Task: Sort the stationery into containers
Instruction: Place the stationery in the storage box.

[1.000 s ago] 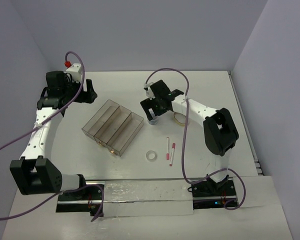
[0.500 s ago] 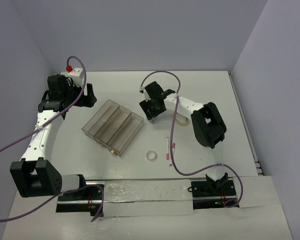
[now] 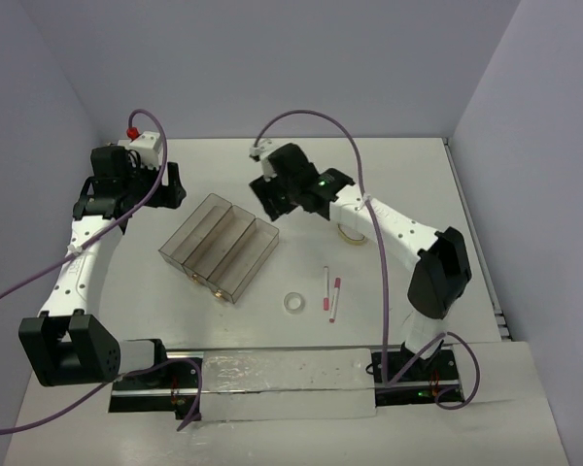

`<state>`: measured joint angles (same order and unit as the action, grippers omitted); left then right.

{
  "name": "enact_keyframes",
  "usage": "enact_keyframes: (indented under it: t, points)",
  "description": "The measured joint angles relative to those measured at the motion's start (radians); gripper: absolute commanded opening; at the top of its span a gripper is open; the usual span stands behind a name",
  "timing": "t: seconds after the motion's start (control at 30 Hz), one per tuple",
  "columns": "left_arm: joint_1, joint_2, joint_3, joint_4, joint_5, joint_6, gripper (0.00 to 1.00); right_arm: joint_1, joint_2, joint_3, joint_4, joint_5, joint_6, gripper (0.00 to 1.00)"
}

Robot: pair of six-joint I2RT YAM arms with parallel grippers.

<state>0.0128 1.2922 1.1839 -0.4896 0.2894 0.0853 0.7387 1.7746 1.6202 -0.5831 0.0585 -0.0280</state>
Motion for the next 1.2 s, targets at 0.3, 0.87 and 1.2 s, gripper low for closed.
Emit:
enact_keyframes:
  t: [0.3, 0.87, 1.2]
  points:
    - [0.008, 0.0, -0.014, 0.0, -0.008, -0.004, 0.86, 0.305, 0.137, 0.145, -0.028, -0.083, 0.041, 0.09]
    - [0.048, -0.026, -0.015, 0.0, -0.01, -0.003, 0.87, 0.312, 0.31, 0.128, -0.072, -0.063, 0.124, 0.48]
    - [0.065, -0.032, -0.015, -0.002, -0.014, -0.002, 0.87, 0.312, 0.359, 0.152, -0.091, -0.047, 0.107, 0.98]
